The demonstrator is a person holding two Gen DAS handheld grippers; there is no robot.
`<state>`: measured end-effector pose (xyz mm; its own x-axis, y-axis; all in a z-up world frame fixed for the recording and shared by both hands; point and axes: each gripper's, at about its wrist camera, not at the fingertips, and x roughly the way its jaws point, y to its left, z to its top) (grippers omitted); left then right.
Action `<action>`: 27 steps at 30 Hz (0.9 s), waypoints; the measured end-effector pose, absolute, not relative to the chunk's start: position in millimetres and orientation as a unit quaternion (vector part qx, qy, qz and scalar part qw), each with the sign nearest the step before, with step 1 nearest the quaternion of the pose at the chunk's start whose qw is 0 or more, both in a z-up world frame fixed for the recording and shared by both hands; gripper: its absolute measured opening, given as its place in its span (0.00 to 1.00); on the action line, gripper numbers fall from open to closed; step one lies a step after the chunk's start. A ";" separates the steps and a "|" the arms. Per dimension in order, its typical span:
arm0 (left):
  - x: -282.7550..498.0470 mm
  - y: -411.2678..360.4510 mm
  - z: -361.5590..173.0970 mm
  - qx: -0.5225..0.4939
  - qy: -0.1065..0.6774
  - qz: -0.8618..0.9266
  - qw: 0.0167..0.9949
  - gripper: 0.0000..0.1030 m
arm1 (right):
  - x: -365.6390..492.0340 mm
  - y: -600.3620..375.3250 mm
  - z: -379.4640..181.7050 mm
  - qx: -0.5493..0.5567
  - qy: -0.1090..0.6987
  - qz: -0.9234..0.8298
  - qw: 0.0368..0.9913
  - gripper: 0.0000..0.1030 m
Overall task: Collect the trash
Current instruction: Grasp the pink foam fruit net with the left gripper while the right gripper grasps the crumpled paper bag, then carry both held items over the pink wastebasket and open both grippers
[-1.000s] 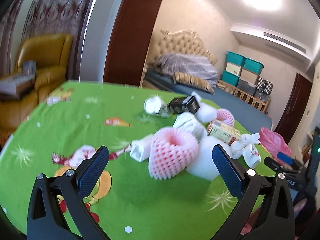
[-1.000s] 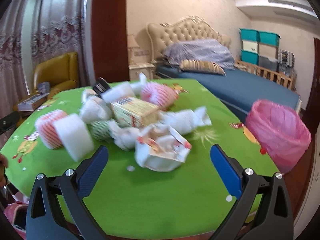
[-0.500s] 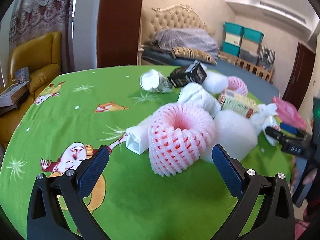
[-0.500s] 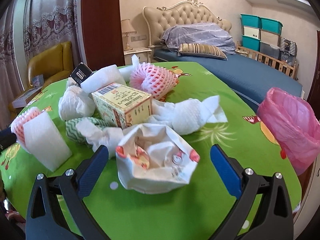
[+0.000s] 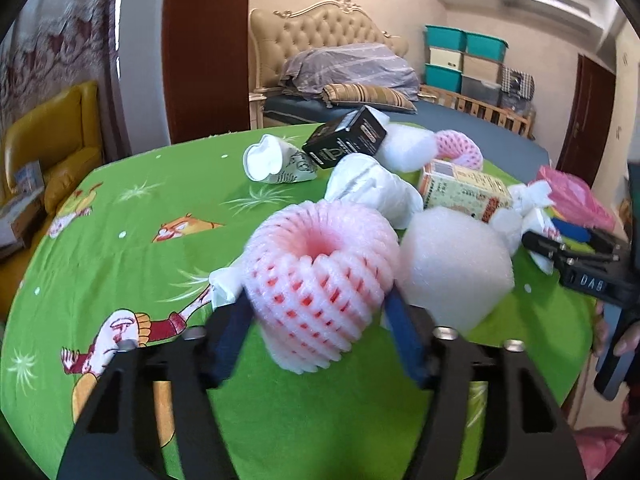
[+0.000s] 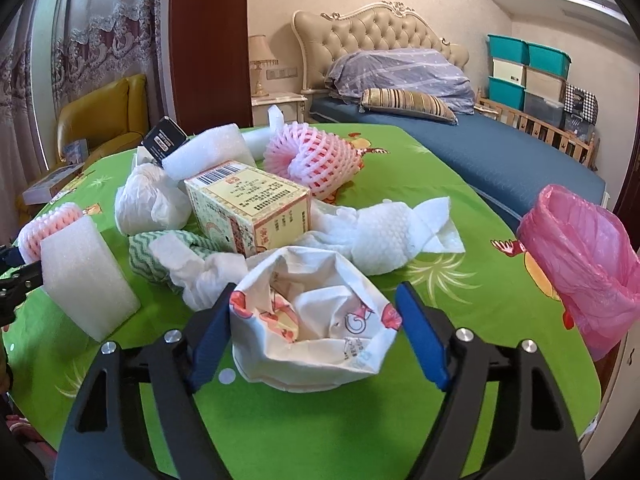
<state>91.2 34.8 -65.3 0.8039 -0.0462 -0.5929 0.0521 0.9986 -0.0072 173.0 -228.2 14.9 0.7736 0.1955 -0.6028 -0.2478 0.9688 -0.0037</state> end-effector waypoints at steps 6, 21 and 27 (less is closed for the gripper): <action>80.8 32.5 -61.7 0.017 0.283 -0.022 0.959 0.46 | 164.7 -223.0 14.7 -0.063 0.296 0.106 0.947 0.73; 42.1 48.9 -29.8 -0.003 0.191 0.003 0.982 0.45 | 143.7 -236.2 45.3 -0.032 0.248 0.102 0.963 0.73; 35.3 40.8 -15.9 0.000 0.169 -0.002 0.986 0.45 | 131.4 -244.0 59.3 -0.026 0.226 0.110 0.968 0.73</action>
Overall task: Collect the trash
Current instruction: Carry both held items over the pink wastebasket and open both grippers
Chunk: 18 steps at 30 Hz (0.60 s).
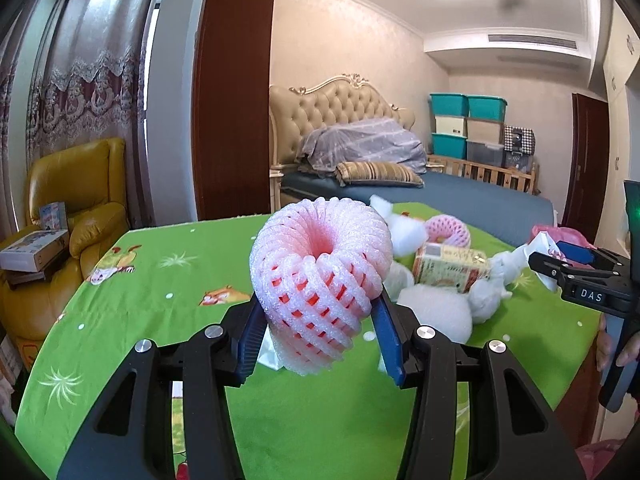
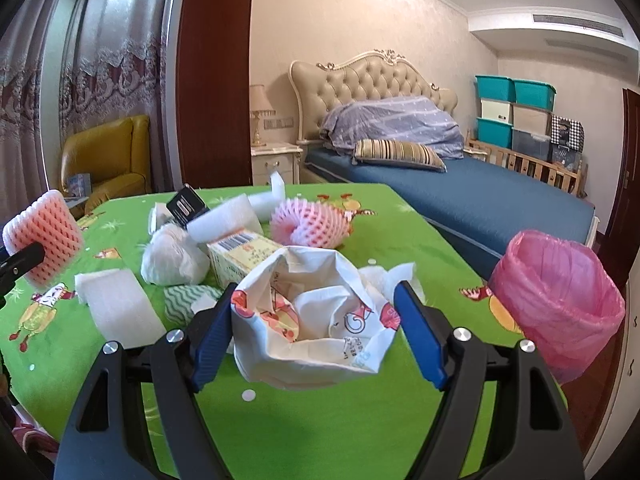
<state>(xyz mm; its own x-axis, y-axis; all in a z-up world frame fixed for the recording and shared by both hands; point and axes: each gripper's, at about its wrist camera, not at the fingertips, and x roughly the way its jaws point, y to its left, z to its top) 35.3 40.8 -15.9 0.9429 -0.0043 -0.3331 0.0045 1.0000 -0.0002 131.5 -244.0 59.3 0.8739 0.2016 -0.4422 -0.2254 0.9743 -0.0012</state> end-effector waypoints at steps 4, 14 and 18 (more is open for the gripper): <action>36.4 29.8 -9.6 0.009 0.164 -0.013 0.986 0.45 | 126.7 -254.7 65.6 -0.019 0.216 0.113 0.970 0.73; 49.6 -7.1 1.8 0.006 0.168 -0.086 0.982 0.45 | 108.0 -293.4 77.8 -0.005 0.190 0.100 0.977 0.73; 61.3 -32.3 3.0 0.021 0.177 -0.112 0.978 0.45 | 102.3 -316.7 76.9 -0.004 0.183 0.083 0.980 0.73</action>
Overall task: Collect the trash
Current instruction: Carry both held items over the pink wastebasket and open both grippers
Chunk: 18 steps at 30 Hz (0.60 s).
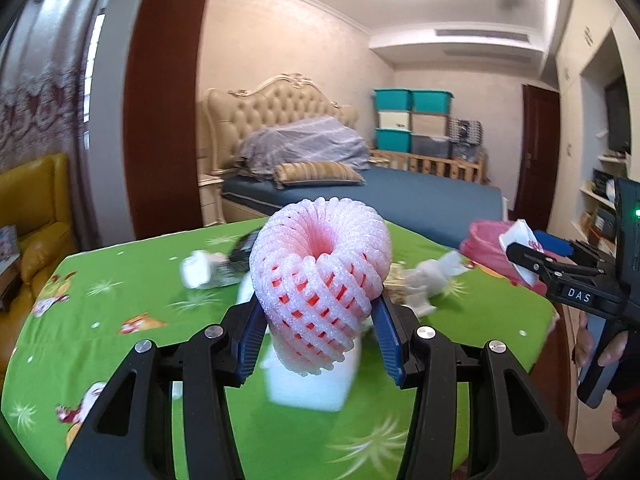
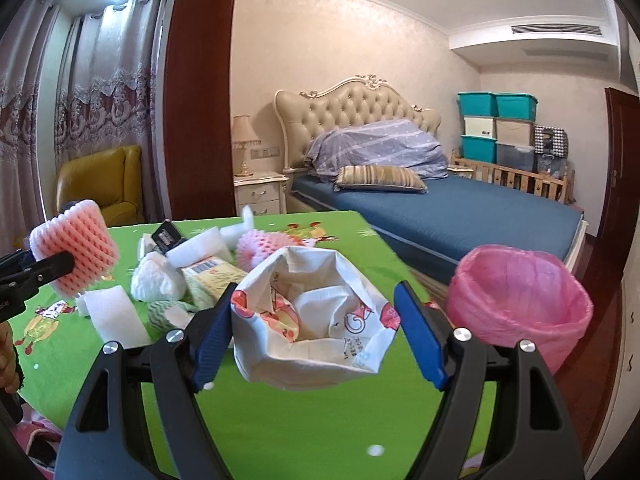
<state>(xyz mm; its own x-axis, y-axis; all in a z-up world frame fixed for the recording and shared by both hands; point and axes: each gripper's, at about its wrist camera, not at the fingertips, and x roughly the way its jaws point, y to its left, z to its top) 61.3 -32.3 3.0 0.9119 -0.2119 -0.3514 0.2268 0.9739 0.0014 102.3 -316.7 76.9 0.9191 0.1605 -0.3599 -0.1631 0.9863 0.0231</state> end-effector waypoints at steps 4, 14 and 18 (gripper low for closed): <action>80.2 -66.9 2.3 0.026 0.197 -0.161 0.967 0.45 | 103.7 -342.6 73.6 0.011 0.186 0.057 0.981 0.73; 142.3 -173.5 2.6 0.053 0.223 -0.260 0.938 0.45 | 111.1 -426.5 74.9 0.024 0.181 -0.031 0.983 0.73; 173.2 -221.5 3.6 0.047 0.242 -0.299 0.922 0.46 | 122.1 -459.9 72.7 0.028 0.184 -0.057 0.981 0.73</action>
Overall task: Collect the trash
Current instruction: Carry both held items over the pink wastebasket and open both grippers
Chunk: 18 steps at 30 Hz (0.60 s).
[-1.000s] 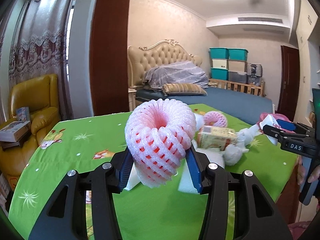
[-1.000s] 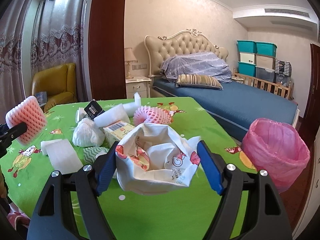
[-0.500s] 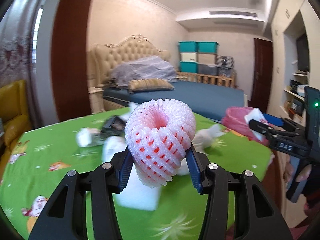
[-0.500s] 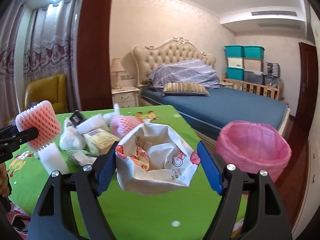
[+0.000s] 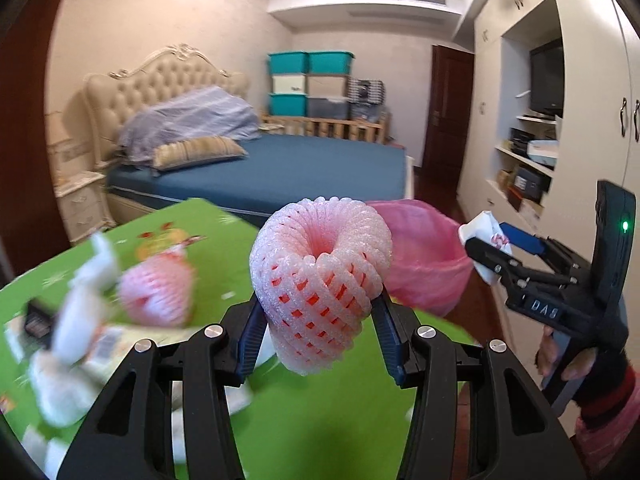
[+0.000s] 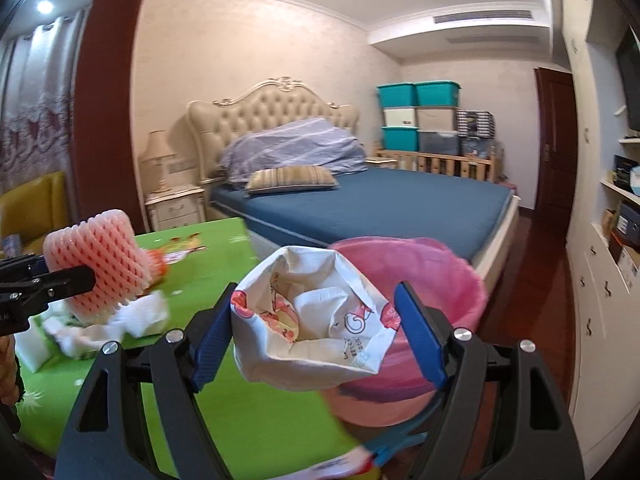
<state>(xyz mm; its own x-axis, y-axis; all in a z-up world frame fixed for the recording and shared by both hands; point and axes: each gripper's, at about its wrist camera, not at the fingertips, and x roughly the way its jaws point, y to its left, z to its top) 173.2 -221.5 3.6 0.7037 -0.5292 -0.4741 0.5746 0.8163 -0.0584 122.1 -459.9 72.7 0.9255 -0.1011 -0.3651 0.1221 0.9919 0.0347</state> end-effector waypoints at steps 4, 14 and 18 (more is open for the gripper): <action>205.4 -269.7 4.6 0.046 0.258 -0.328 0.908 0.46 | 141.0 -491.3 67.0 0.008 0.191 -0.078 0.978 0.73; 298.1 -375.3 12.4 0.051 0.290 -0.368 0.882 0.46 | 187.8 -536.6 45.1 -0.012 0.210 -0.089 0.974 0.73; 317.5 -405.3 9.1 0.058 0.302 -0.374 0.875 0.47 | 202.3 -543.1 36.2 -0.012 0.219 -0.087 0.972 0.73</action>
